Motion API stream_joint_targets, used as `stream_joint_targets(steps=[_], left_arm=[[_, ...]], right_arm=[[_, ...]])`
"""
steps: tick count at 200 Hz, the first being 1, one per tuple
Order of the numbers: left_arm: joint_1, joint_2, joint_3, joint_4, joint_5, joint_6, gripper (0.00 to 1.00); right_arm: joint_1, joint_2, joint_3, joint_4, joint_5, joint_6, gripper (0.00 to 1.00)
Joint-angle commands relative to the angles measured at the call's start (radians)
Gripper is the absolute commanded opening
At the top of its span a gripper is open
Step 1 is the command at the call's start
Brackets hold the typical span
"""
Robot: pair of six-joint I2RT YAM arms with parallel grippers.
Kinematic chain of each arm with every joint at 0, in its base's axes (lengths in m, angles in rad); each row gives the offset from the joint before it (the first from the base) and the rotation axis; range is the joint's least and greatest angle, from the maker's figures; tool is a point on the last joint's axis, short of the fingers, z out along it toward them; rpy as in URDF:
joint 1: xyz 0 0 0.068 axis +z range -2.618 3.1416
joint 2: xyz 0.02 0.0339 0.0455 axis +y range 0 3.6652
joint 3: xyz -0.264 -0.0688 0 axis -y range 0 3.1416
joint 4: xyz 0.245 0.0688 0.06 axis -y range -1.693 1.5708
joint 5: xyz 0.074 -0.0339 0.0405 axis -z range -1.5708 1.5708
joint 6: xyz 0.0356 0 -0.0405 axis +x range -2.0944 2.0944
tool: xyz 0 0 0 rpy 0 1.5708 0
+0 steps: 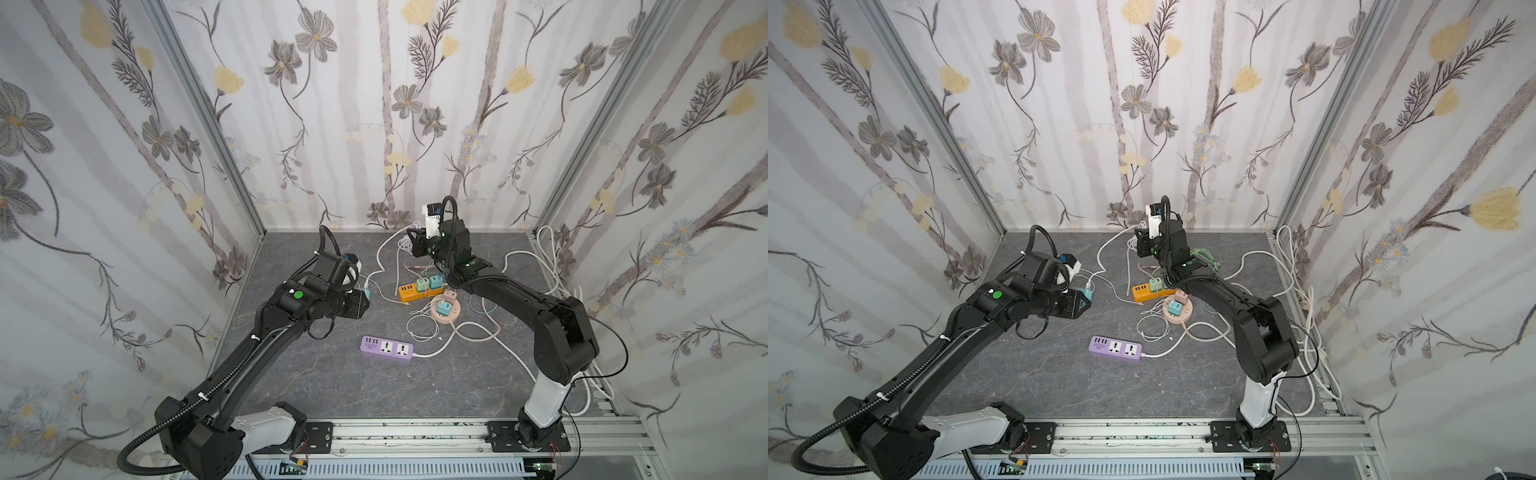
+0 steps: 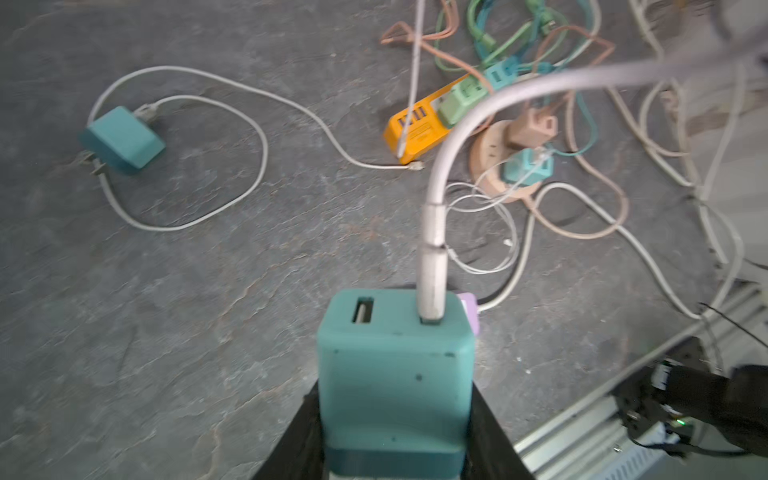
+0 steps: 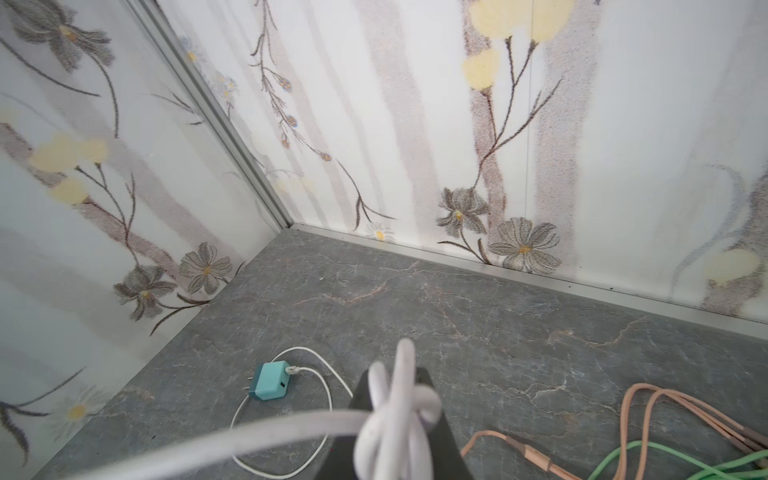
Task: Insert the plug
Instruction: 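Hold the teal charger with the left gripper while the right gripper rises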
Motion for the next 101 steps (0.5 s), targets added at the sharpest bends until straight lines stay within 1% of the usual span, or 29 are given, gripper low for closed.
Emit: stream_joint_targets(steps=[1,28,56,69,74,79,90,101], left_arm=[[0.001,0.001,-0.025,-0.047,-0.244,-0.013,0.00],[0.001,0.017,-0.039,-0.003,-0.298,-0.033,0.00],[0.001,0.042,-0.051,0.049,-0.433,-0.093,0.00],[0.001,0.077,-0.046,0.050,-0.474,-0.104,0.00],[0.001,0.091,-0.041,0.047,-0.478,-0.104,0.00],[0.001,0.102,-0.035,0.043,-0.476,-0.102,0.00],[0.000,0.131,-0.025,0.040,-0.455,-0.095,0.00],[-0.004,0.155,-0.020,0.047,-0.427,-0.089,0.00]], right_arm=[[-0.006,0.036,0.079,-0.104,0.006,-0.031,0.15],[-0.006,0.091,0.143,-0.135,-0.016,-0.035,0.15],[-0.008,0.164,0.222,-0.219,-0.036,-0.035,0.15],[-0.012,0.188,0.256,-0.280,-0.056,-0.037,0.18],[-0.014,0.192,0.264,-0.300,-0.078,-0.041,0.22],[-0.014,0.195,0.268,-0.317,-0.105,-0.048,0.28],[-0.015,0.187,0.265,-0.352,-0.140,-0.065,0.52],[-0.014,0.170,0.247,-0.378,-0.152,-0.084,0.68]])
